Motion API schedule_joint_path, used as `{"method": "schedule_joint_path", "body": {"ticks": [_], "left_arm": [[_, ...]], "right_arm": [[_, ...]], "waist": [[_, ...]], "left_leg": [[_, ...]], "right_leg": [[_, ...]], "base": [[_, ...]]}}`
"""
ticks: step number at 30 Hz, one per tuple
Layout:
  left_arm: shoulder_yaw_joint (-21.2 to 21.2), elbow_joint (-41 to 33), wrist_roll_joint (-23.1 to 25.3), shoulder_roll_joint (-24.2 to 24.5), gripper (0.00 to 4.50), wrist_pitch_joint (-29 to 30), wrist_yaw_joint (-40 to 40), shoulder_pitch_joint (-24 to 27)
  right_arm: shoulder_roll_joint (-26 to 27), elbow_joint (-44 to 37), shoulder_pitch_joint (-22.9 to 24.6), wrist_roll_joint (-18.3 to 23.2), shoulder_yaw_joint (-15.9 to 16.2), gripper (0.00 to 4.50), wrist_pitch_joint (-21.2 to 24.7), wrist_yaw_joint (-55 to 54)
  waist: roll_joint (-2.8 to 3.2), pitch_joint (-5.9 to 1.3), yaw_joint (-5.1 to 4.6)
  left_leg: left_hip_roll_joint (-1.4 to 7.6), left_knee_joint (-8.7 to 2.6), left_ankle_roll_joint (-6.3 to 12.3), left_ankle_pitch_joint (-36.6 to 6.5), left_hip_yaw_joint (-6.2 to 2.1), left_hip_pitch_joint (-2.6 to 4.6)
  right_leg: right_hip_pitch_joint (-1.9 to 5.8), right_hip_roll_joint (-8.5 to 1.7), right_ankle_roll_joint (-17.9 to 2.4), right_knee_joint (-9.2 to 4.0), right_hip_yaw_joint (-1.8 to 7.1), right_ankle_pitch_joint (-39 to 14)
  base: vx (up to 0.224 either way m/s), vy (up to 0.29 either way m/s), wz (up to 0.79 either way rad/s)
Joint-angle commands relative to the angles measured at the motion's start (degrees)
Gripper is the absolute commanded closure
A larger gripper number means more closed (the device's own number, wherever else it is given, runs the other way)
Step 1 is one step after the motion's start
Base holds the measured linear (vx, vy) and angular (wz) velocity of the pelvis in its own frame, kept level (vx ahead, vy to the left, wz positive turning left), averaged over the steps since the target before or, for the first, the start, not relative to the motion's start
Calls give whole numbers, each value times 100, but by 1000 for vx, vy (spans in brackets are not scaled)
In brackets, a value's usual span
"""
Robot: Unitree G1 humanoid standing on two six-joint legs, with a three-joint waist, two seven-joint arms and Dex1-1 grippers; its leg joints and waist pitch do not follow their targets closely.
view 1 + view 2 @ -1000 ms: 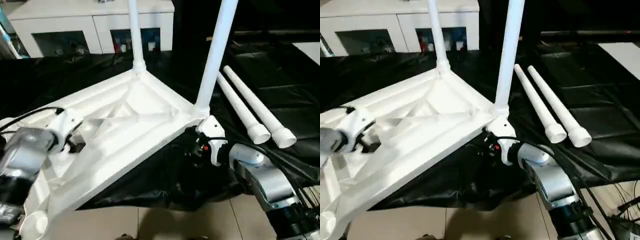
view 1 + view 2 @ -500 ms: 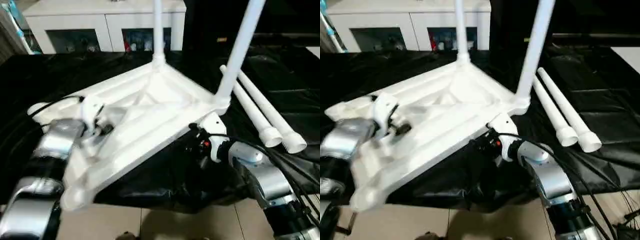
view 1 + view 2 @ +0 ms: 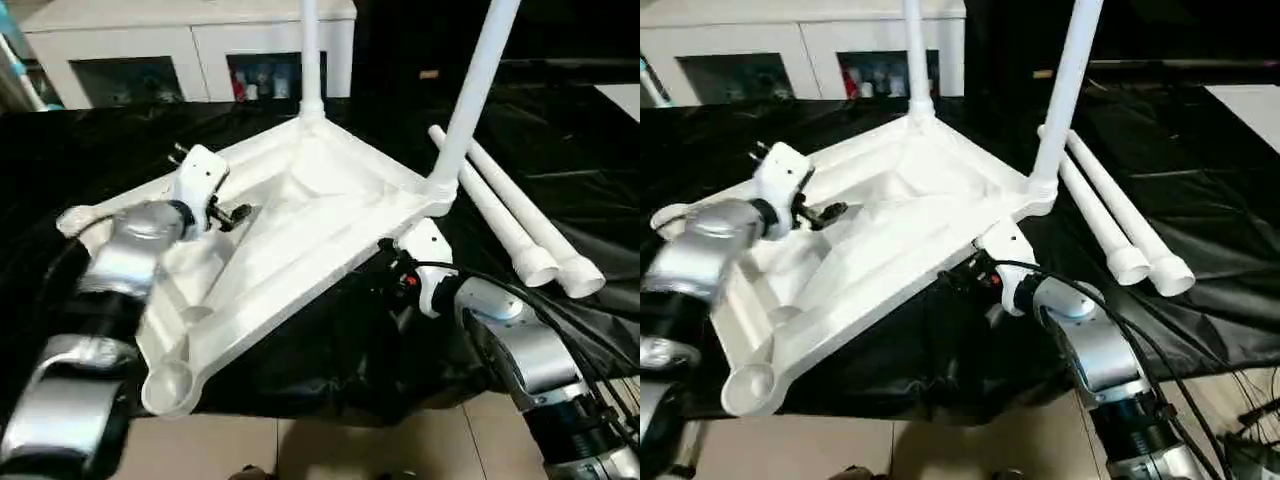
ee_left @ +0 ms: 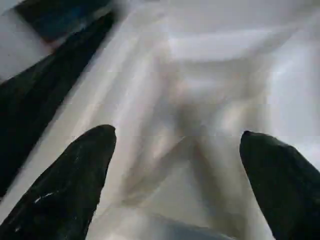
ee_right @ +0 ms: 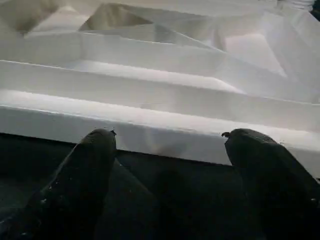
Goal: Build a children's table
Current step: Rotate table base
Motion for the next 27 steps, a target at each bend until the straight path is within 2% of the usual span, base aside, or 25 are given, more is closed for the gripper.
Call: {"method": "schedule_joint_path", "body": {"ticks": [1, 4, 5, 6, 7, 8, 10, 13, 15, 17, 18, 19, 20, 21, 23, 24, 27], "left_arm": [[-124, -628, -309, 263, 5, 163, -761, 151], [-331, -1362, -564, 894, 5, 290, -1709, 519], [-331, -1362, -564, 894, 5, 290, -1709, 519], [-352, -1470, -585, 1044, 5, 359, -1847, 591], [-365, -1489, -418, 1248, 5, 254, -1845, 660], [-365, -1484, -295, 1371, 5, 182, -1817, 697], [-259, -1383, -129, 1474, 5, 202, -1624, 685], [95, -966, 466, 1883, 5, 515, -721, 613], [133, -979, 642, 2271, 5, 762, -553, 757], [150, -1020, 690, 2502, 5, 916, -515, 881], [168, -1039, 778, 2738, 5, 1115, -446, 1016], [202, -1019, 830, 2813, 5, 1209, -414, 1079], [227, -985, 875, 2862, 5, 1280, -383, 1135], [216, -933, 903, 2905, 5, 1383, -404, 1208], [185, -887, 953, 2936, 5, 1486, -441, 1287], [32, -907, 987, 3001, 5, 1611, -668, 1500], [-100, -985, 937, 3004, 5, 1717, -892, 1727]], "right_arm": [[-28, 14, -33, 36, -91, 61, -64, -1], [-16, 95, -84, 11, -130, 61, -66, -16], [-16, 95, -84, 11, -130, 61, -66, -16], [7, 128, -107, 6, -146, 61, -28, -54], [58, 205, -147, -43, -161, 61, 17, -188], [94, 257, -173, -78, -170, 61, 48, -281], [164, 372, -218, -145, -200, 61, 73, -478], [423, 1070, -529, -417, -519, 61, 130, -1539], [467, 1452, -714, -503, -629, 61, 65, -1884], [480, 1617, -806, -530, -651, 61, -1, -1970], [508, 1804, -917, -564, -664, 61, -79, -2047], [521, 1908, -976, -601, -651, 61, -139, -2099], [522, 2012, -1035, -661, -630, 61, -200, -2184], [534, 2161, -1116, -678, -634, 61, -263, -2251], [561, 2357, -1215, -715, -640, 61, -344, -2354], [592, 2628, -1347, -788, -624, 61, -466, -2492], [632, 2853, -1453, -807, -624, 61, -607, -2550]], "waist": [[-1, -435, 7], [12, -420, -8], [17, -413, -23], [28, -412, -30], [26, -409, -36], [30, -392, -52], [42, -397, -61], [55, -405, -88], [59, -409, -101], [73, -424, -109], [50, -435, -127], [55, -434, -132], [35, -450, -133], [49, -452, -135], [60, -466, -122], [49, -458, -120], [59, -457, -122]], "left_leg": [[286, -412, 497, -499, -87, 64], [286, -445, 356, -716, -99, 78], [283, -449, 334, -748, -96, 75], [281, -446, 283, -813, -85, 111], [275, -447, 269, -824, -79, 110], [264, -464, 224, -867, -82, 86], [262, -472, 80, -1035, -85, 124], [233, -475, -76, -1093, -95, 121], [231, -485, -187, -1184, -110, 136], [233, -474, -192, -1123, -113, 139], [227, -466, -149, -1010, -117, 113], [228, -470, -127, -980, -109, 109], [224, -450, -73, -812, -107, 114], [226, -441, -35, -724, -94, 114], [221, -424, 17, -661, -83, 136], [222, -429, 34, -621, -86, 117], [225, -434, 34, -757, -84, 131]], "right_leg": [[367, -320, -1598, -279, 254, -285], [370, -328, -1516, -283, 265, -562], [367, -325, -1498, -285, 268, -600], [346, -311, -1476, -299, 271, -676], [344, -302, -1470, -302, 272, -702], [348, -290, -1424, -308, 270, -791], [335, -291, -1350, -333, 275, -1012], [337, -279, -1286, -325, 267, -1139], [338, -284, -1176, -331, 272, -1309], [328, -283, -1201, -311, 271, -1145], [348, -285, -1262, -275, 270, -939], [352, -280, -1276, -280, 270, -868], [355, -279, -1342, -252, 266, -667], [343, -285, -1401, -249, 267, -529], [335, -278, -1476, -237, 266, -400], [347, -285, -1508, -232, 265, -365], [341, -290, -1525, -243, 268, -480]], "base": [[0, 0, 0], [0, 0, 0], [0, 0, 0], [0, 0, 0], [0, 0, 0], [0, 0, 0], [0, 0, 0], [0, 0, 0], [0, 0, 0], [0, 0, 0], [0, 0, 0], [0, 0, 0], [0, 0, 0], [0, 0, 0], [0, 0, 0], [0, 0, 0], [0, 0, 0]]}}
